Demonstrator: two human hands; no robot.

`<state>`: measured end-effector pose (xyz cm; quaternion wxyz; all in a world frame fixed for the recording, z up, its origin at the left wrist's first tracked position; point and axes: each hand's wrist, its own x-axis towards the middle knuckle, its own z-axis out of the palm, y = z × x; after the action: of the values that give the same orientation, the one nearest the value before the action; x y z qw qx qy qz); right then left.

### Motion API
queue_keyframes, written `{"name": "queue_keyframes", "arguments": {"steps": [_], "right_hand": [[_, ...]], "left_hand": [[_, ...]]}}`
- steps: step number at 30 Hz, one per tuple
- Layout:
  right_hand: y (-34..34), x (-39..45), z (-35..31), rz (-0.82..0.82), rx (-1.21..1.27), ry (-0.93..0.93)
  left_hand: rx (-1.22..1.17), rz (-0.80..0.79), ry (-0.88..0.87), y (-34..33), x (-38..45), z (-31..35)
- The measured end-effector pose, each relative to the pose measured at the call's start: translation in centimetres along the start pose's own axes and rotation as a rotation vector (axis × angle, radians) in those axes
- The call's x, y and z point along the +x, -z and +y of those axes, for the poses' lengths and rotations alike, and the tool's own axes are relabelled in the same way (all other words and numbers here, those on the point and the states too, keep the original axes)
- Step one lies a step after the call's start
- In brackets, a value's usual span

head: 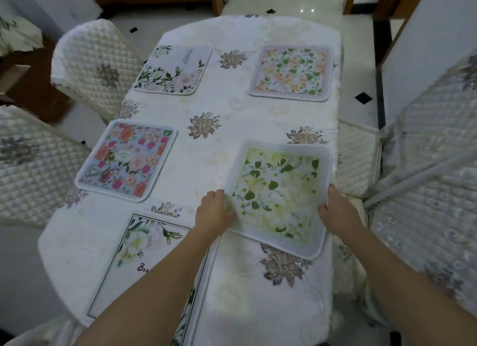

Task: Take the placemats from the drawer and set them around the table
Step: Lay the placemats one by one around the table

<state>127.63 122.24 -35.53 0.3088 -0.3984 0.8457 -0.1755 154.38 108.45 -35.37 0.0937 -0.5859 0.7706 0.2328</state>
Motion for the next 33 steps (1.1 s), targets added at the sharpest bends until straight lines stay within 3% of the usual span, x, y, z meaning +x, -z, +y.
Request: {"name": "queue_keyframes", "arguments": {"steps": [4, 9, 18, 26, 33], "right_hand": [[-0.4, -1.3, 0.8, -0.049, 0.036, -0.096], [-0.7, -1.8, 1.2, -0.012, 0.115, -0.157], [-1.2, -1.7, 0.7, 0.179, 0.233, -0.136], [-0.7, 0.7, 0.3, 0.21, 0.251, -0.118], [-1.2, 1.3, 0.1, 0.182, 0.177, -0.056]], "left_hand": [[0.023, 0.097, -0.01, -0.5, 0.2, -1.1], [-0.065, 0.109, 0.014, -0.8, 0.8, -0.8], [-0.236, 0.054, 0.122, -0.7, 2.7, -1.1], [-0.431, 0.137, 0.09, 0.6, 4.7, -0.9], [-0.398, 0.151, 0.074, -0.1, 5.0, -1.0]]}}
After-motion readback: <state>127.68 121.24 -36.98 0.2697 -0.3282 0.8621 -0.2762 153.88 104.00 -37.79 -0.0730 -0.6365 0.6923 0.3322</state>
